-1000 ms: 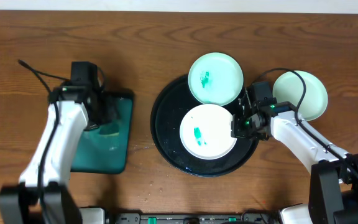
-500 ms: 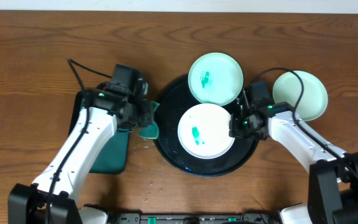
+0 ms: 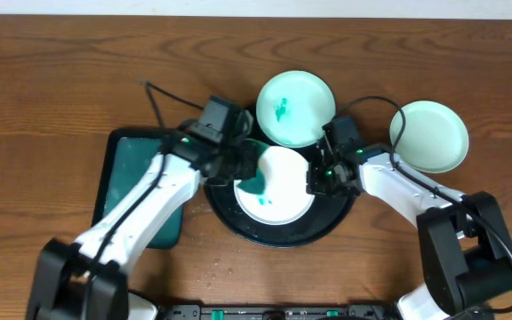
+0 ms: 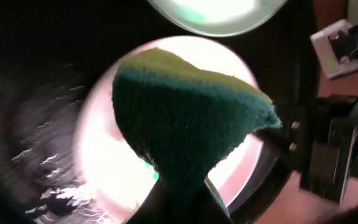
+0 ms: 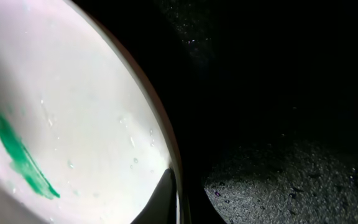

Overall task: Clean dirty plates on tray and stack at the side
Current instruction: 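Scrub the white plate's green stain with the sponge in the left gripper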

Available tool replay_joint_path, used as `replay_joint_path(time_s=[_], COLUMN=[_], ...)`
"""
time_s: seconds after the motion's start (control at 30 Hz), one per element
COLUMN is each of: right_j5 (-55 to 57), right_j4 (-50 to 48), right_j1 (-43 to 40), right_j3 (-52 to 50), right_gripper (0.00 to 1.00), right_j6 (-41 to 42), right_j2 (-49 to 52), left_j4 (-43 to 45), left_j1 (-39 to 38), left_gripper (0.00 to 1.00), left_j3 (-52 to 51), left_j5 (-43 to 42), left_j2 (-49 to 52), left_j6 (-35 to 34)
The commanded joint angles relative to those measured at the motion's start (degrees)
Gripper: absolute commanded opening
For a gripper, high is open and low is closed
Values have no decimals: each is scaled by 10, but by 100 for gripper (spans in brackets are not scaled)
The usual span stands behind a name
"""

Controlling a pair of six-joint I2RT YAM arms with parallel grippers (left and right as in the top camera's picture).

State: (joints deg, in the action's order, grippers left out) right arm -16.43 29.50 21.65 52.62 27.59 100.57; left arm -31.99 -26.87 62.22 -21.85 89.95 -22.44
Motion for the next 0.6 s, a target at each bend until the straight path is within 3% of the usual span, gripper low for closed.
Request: replay_joint_path(time_s=[0.0,0.13,0.43,0.57], right_j5=[12,7,7,7], right_j4=[5,7,7,9], right_j1=[17,17,17,17], right_j3=[-29,-29,-29,-29], right_gripper=[1,1,1,1], right_j6=[7,7,6,6], right_j2=[49,49,49,49], left_j4=[36,40,-49,-58], left_j1=[-21,-24,-25,-28], left_gripper=[7,7,7,7], left_j3=[2,5,6,6], left_j5=[-37,-12,165,91], left_j2=[57,113,132,132], left_j6=[-45,-64,-122,-106])
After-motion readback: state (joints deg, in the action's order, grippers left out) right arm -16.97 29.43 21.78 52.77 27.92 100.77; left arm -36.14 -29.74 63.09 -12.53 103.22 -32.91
